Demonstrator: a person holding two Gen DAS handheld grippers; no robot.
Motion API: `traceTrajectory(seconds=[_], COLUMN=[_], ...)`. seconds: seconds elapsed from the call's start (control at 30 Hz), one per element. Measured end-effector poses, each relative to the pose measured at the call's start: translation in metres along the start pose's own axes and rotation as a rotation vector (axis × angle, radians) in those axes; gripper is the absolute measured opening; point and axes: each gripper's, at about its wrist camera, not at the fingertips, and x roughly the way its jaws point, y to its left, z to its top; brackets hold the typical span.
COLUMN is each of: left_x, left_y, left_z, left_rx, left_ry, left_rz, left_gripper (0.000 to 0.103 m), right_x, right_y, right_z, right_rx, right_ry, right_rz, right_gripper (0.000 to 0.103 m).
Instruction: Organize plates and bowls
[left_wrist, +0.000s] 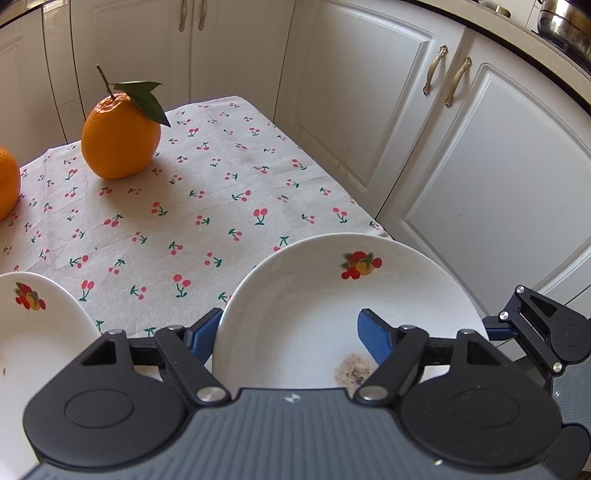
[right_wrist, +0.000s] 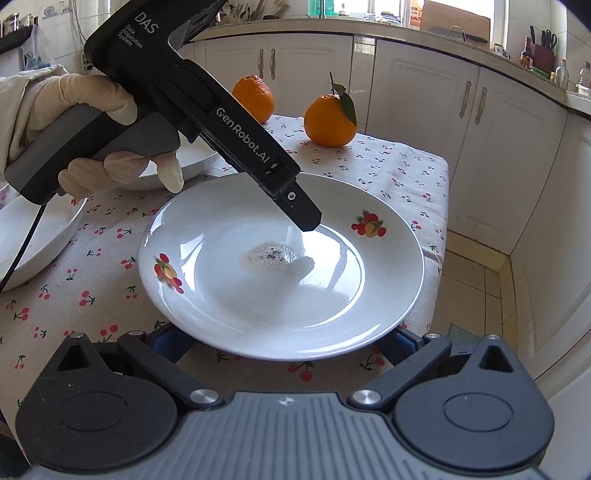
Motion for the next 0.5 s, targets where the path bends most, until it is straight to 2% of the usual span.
traceTrajectory(seconds=[0.3, 0.5], left_x=[-0.035, -0.075], left_y=[-0.006, -0.023], left_z=[-0.011, -0.029], left_rx=[0.004, 0.032], left_ry=[-0.049, -0.114], left_rz=[0.02, 0.037], left_gripper=[0.082, 0.085], right_x=[-0.023, -0.051], right_y=[0.01, 0.028], right_z=[0.004, 0.006], right_rx=[0.02, 0.02], right_ry=[0.015, -0.02], right_rz=[-0.054, -0.085], right_gripper=[0.103, 0.103])
